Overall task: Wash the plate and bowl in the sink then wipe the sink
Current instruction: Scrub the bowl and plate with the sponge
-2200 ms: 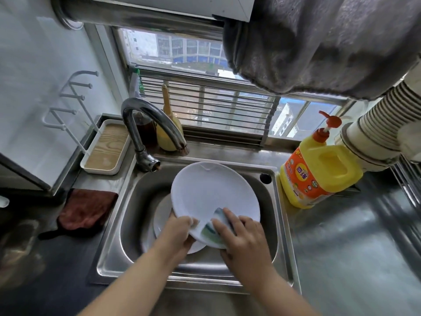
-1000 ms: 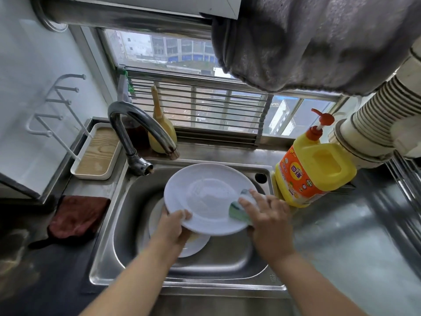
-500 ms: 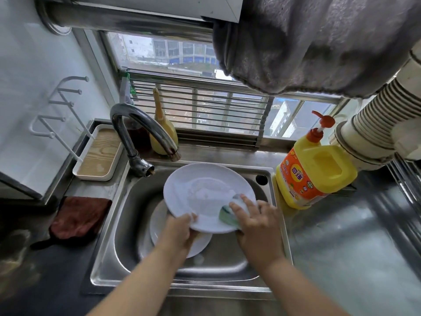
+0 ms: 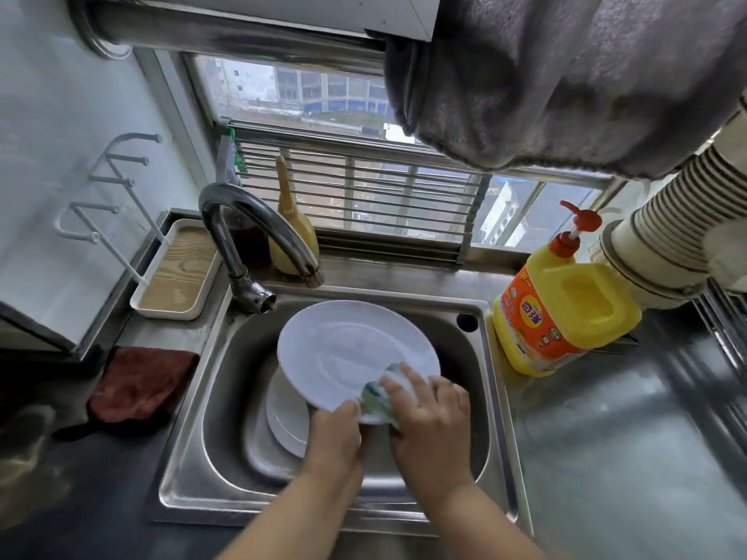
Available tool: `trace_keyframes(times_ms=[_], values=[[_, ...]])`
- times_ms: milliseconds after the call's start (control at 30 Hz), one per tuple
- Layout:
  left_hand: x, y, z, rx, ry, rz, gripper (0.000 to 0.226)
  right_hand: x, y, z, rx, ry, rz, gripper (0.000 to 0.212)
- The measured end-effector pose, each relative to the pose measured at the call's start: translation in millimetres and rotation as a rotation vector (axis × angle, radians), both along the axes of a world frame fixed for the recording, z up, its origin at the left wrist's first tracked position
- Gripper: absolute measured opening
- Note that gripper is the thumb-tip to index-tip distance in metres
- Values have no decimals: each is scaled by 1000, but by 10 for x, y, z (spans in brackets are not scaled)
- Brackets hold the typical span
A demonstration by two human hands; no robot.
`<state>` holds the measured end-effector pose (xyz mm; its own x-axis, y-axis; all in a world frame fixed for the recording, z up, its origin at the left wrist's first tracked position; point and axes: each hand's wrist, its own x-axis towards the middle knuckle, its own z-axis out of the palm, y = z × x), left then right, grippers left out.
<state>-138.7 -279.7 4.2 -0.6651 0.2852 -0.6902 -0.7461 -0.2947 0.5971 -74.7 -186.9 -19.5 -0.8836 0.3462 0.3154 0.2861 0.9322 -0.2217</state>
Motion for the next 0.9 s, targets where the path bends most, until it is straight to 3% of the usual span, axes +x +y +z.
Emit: trace_keyframes(times_ms=[167, 267, 400, 567, 667, 800, 900], values=[[-539, -407, 34, -41, 15, -328, 39, 166, 331, -38, 9, -150, 162, 55], [-704, -549, 90, -58, 42, -425, 46, 98, 693, 95, -46, -441, 187, 81], [-755, -558, 6, -7, 55, -401, 48, -64, 839, 367, -199, -647, 293, 64], [-661, -537, -15, 73, 106, -486, 59, -265, 793, 384, -223, -575, 114, 58], [-540, -431, 6, 70, 107, -573, 51, -635, 519, 364, -279, -417, -25, 59], [-535, -405, 32, 114, 124, -499, 46, -716, -39, 413, -386, -307, 251, 58], [-625, -578, -7, 153, 141, -425, 58, -329, 60, 338, -432, -342, 392, 57]])
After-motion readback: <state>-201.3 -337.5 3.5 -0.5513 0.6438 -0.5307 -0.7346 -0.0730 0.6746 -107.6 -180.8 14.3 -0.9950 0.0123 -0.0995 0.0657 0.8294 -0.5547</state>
